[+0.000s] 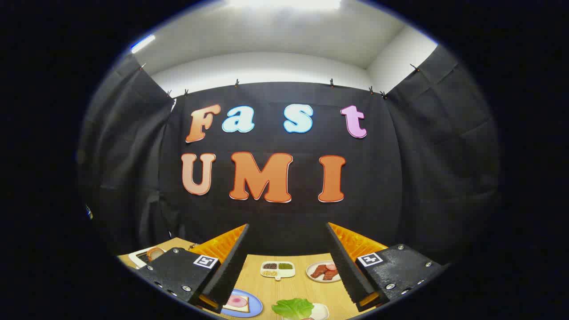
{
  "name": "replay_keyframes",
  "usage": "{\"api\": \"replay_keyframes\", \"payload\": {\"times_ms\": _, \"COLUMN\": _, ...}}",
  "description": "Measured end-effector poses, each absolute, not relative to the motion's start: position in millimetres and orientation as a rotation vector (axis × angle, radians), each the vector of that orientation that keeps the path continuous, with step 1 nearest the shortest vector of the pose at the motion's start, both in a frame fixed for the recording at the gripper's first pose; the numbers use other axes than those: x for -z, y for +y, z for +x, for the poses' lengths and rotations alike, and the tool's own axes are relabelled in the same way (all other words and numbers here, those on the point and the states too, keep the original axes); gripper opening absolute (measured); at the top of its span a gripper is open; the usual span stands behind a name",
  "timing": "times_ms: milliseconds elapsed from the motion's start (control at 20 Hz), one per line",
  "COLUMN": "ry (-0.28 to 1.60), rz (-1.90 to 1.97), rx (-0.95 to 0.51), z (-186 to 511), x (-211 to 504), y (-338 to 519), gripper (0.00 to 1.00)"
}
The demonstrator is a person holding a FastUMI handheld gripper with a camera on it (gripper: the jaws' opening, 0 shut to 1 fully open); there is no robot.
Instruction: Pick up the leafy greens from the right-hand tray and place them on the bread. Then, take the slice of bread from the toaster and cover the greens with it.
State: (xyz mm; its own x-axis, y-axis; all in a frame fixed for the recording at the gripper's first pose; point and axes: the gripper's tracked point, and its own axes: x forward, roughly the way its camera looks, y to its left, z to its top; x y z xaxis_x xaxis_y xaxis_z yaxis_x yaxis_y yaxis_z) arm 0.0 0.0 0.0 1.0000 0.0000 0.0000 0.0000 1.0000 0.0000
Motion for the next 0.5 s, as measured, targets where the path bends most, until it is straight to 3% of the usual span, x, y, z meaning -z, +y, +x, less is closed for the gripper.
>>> {"api": "replay_keyframes", "payload": {"times_ms": 500, "ry": 0.115, "rz": 0.115, "rx": 0.053, "z": -12, "x": 30, "y": -3, "gripper": 0.97}}
